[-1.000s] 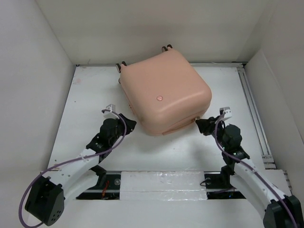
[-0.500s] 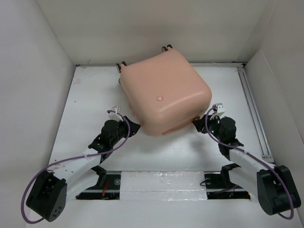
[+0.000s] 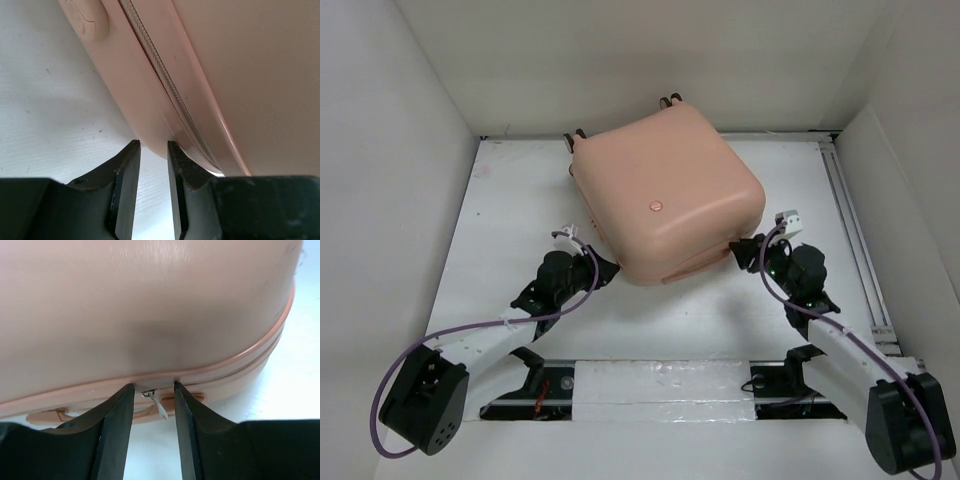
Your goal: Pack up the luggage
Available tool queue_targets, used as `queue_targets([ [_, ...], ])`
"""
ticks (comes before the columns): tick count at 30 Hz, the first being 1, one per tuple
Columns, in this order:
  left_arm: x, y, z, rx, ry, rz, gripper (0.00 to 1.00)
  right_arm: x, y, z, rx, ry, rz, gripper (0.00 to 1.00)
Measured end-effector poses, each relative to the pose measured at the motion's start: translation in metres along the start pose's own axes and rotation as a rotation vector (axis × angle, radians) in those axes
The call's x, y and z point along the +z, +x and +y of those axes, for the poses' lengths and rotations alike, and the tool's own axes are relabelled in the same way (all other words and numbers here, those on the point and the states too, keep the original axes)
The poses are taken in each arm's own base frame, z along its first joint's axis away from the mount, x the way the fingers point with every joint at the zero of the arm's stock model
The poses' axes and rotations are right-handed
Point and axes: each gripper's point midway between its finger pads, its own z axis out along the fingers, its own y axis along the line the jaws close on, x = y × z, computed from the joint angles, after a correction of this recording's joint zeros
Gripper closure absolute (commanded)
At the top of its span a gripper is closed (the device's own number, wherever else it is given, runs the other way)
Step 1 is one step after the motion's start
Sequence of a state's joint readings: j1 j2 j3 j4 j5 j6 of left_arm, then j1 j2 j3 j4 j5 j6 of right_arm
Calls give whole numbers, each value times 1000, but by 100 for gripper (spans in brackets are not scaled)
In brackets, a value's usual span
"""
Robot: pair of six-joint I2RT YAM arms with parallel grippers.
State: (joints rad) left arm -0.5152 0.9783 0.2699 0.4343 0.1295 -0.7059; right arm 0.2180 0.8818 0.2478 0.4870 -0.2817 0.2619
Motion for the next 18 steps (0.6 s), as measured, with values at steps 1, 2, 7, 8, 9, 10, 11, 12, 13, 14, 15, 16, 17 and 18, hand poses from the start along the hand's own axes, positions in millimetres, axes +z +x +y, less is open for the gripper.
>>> queue_targets([
  [1,0,0,0,0,2,-2,76,0,-6,0,-6,7,-15,56],
  [2,0,-1,-1,0,2,-2,76,0,-8,-1,-9,14,-22,56],
  [7,0,0,0,1,2,0,76,9,-5,-4,-4,19,11,62],
  [8,0,0,0,1,2,2,76,10,-5,-4,-2,17,15,62],
  [9,0,0,0,2,1,2,76,11,-4,-4,-2,12,16,63],
  [10,0,0,0,2,1,2,76,12,-4,-3,-2,4,17,63],
  [11,0,0,0,2,2,1,76,13,-4,-2,-2,-2,17,65],
  [12,1,0,-1,3,3,0,76,13,-4,-1,-1,-8,19,65],
  [13,1,0,-1,3,5,-1,76,13,-4,0,1,-13,20,65],
  [14,1,-1,-1,3,6,-3,76,13,-4,0,1,-16,19,65],
  [15,1,-1,-1,3,7,-4,76,13,-4,1,5,-17,19,65],
  [16,1,-1,-1,3,7,-4,76,13,-4,1,8,-18,17,59],
  [17,1,-1,-1,3,7,-4,76,12,-4,1,11,-18,16,57],
  [18,1,-1,-1,3,7,-4,76,11,-3,3,16,-24,11,56],
])
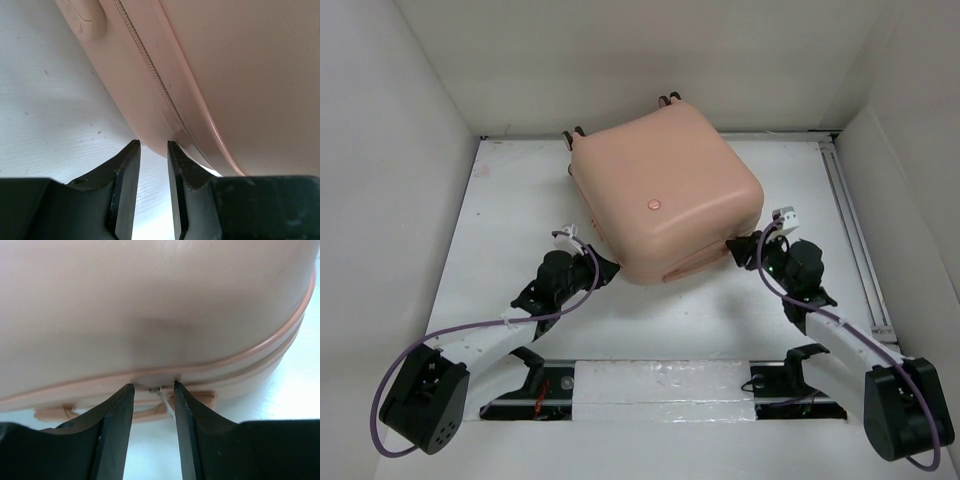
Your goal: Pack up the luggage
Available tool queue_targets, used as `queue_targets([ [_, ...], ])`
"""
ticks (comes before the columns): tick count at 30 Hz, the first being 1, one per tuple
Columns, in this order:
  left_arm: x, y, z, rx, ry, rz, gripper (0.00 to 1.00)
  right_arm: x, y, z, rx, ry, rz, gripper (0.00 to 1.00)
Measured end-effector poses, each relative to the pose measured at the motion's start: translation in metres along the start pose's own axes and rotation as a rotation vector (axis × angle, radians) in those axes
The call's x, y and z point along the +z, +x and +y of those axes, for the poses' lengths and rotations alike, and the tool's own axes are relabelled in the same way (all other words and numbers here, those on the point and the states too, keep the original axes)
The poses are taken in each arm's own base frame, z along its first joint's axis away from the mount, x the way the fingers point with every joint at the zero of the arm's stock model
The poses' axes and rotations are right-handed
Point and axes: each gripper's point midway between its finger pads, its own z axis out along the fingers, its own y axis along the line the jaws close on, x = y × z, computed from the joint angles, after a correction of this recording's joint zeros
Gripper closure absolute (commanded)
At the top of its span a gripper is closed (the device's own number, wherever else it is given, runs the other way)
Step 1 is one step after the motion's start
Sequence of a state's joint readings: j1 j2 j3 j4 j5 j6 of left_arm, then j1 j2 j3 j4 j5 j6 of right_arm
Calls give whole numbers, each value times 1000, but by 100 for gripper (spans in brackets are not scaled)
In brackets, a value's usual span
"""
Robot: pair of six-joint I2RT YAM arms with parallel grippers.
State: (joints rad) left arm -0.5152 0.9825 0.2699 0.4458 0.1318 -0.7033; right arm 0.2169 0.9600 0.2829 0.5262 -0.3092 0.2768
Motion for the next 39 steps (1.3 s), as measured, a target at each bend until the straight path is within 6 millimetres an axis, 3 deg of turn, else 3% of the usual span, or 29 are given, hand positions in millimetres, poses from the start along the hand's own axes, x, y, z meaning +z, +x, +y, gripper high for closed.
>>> queue_targets([
  [3,0,0,0,0,1,-1,76,-9,9,3,14,-13,-3,51],
  [8,0,-3,-3,1,6,-7,77,-14,23,1,36,-7,23,51],
  [16,-1,-3,-3,1,6,-5,77,-3,39,-5,57,-1,94,75],
  [20,0,-2,-3,1,5,-1,77,6,36,-3,60,-22,90,86],
  [23,2,-1,-2,0,3,7,77,9,33,2,52,-34,74,99],
  [28,5,2,0,6,-5,21,77,9,35,10,35,-20,62,100],
  [30,7,5,2,5,-8,32,79,6,37,18,31,-16,56,100],
  [35,13,16,12,-2,-42,76,80,-7,58,61,4,-40,97,100],
  [39,18,35,22,14,-99,131,80,-20,76,93,-18,-63,145,100],
])
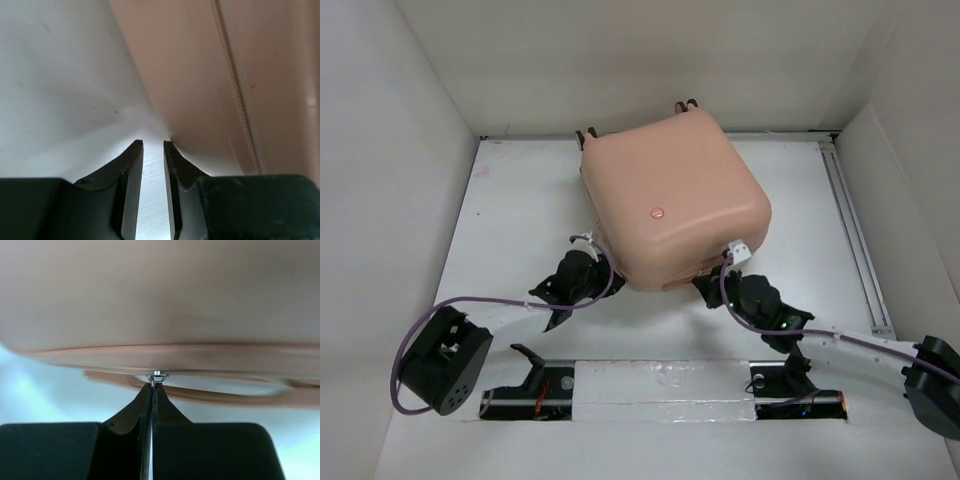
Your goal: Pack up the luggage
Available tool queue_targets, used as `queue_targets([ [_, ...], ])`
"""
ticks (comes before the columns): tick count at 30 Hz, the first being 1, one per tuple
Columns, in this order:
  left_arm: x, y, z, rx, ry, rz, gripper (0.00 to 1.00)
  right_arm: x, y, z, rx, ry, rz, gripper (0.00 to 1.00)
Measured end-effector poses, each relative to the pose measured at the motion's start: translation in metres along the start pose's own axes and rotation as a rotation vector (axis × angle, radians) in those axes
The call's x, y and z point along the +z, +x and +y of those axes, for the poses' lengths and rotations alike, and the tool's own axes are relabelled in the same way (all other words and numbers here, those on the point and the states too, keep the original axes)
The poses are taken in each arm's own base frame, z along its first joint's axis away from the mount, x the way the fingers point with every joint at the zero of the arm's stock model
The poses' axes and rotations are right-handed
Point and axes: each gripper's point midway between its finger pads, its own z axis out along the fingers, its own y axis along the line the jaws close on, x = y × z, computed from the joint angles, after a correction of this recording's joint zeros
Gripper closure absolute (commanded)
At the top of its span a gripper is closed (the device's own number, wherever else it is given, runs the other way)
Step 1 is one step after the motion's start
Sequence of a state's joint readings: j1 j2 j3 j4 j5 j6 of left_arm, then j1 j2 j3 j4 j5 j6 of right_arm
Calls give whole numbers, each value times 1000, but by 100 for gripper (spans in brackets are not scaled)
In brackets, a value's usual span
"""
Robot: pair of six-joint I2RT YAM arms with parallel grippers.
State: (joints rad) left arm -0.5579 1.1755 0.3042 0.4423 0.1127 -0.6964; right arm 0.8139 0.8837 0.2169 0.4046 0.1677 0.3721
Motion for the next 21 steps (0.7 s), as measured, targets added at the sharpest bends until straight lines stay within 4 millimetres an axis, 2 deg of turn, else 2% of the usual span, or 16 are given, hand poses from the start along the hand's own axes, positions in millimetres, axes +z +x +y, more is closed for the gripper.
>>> queue_targets([
  [5,5,31,-12,30,2,89,80,1,21,50,-63,-79,116,100],
  [12,5,45,-20,-18,11,128,80,23,27,82,-146,-87,181,100],
  [17,6,45,-23,-75,12,127,80,42,32,123,-219,-124,190,100],
  [21,6,46,-25,-86,19,136,79,43,33,125,-239,-99,174,100],
])
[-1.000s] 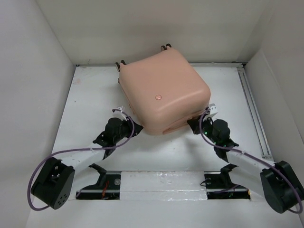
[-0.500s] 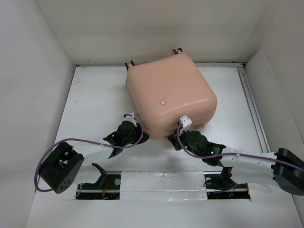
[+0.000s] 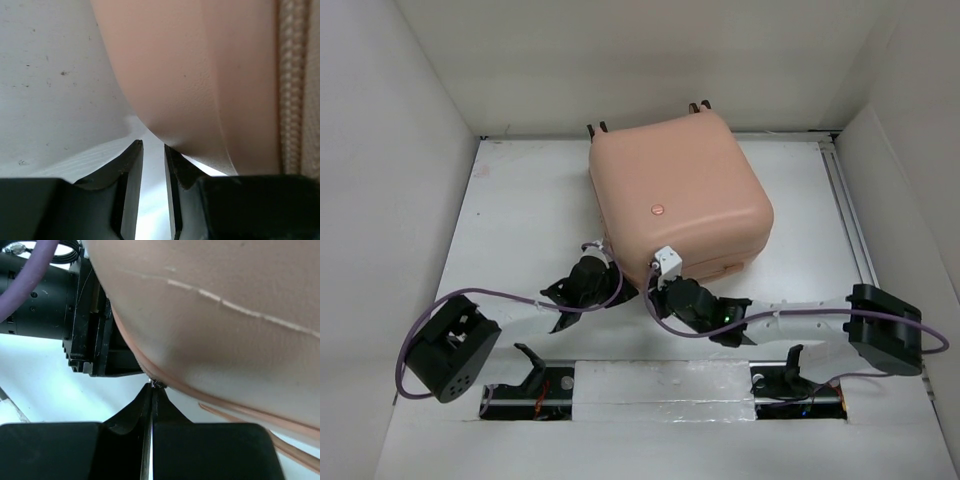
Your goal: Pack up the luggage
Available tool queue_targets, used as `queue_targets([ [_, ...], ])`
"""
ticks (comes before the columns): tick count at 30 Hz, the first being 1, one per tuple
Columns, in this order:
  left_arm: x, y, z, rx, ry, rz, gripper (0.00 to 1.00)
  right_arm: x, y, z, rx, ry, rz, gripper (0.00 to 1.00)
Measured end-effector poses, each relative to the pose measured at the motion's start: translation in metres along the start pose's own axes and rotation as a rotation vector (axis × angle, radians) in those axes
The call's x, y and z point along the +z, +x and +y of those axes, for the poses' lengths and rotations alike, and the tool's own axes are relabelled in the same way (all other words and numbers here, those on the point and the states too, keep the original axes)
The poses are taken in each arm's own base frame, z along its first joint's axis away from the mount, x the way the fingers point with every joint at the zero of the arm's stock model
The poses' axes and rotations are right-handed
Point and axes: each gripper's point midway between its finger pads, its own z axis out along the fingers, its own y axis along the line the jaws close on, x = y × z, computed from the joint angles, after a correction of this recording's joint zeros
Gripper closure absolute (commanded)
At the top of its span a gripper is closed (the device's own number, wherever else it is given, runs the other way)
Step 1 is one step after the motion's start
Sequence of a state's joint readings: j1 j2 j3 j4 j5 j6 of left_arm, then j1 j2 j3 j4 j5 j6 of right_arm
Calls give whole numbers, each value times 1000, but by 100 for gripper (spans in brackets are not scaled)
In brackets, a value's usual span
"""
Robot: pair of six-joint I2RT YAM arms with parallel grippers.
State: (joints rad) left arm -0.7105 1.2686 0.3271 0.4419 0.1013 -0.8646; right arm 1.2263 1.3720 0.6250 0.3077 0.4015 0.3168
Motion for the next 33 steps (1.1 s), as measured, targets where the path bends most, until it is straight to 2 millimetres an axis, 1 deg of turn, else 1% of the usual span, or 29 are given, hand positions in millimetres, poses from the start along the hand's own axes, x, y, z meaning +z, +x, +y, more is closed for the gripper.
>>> queue_targets([
  [1,0,0,0,1,1,-1,79,-1,-1,0,0,6,-6,100],
  [3,-2,-1,0,11,-5,-4,75,-7,-1,-2,5,16,-18,100],
  [4,-3,-4,1,24,-16,-13,69,-11,-1,-4,12,19,-25,100],
  [5,-6,-6,0,44,-24,-23,50,-17,1,-7,18,21,-30,100],
  [7,-16,-14,3,77,-55,-50,39,-29,7,-15,27,29,-38,100],
  [8,-21,-28,5,74,-84,-93,29,-35,10,-18,34,30,-41,100],
  [9,-24,-45,8,59,-111,-152,26,-39,11,-21,41,29,-45,100],
  [10,-29,-72,9,20,-131,-239,23,-43,13,-22,47,28,-45,100],
  [11,-34,-98,7,-14,-135,-319,16,-45,15,-22,52,24,-38,100],
  [12,-43,-129,3,-49,-128,-415,16,-47,15,-20,54,16,-40,100],
  [13,-52,-155,1,-93,-106,-500,5,-48,15,-18,58,7,-35,100],
  [16,-78,-215,-1,-173,-55,-690,0,-54,18,-14,68,-23,-24,100],
  [18,-83,-250,-4,-212,-35,-743,0,-61,22,-12,75,-47,-23,100],
  [21,-72,-309,-19,-250,27,-766,0,-69,26,-12,86,-71,-23,100],
  [23,-54,-345,-29,-272,91,-757,0,-72,27,-11,89,-76,-18,100],
  [24,-43,-359,-31,-281,112,-745,0,-72,27,-11,91,-77,-17,100],
  [26,-15,-379,-32,-297,137,-696,0,-73,27,-11,92,-79,-16,100],
  [28,13,-390,-33,-308,157,-642,0,-73,28,-11,94,-78,-15,100],
  [29,26,-391,-30,-319,163,-614,0,-73,28,-11,94,-77,-15,100],
  [31,47,-385,-23,-350,169,-553,0,-73,27,-11,94,-77,-15,100],
  [33,64,-378,-17,-389,176,-498,0,-74,27,-11,95,-78,-15,100],
])
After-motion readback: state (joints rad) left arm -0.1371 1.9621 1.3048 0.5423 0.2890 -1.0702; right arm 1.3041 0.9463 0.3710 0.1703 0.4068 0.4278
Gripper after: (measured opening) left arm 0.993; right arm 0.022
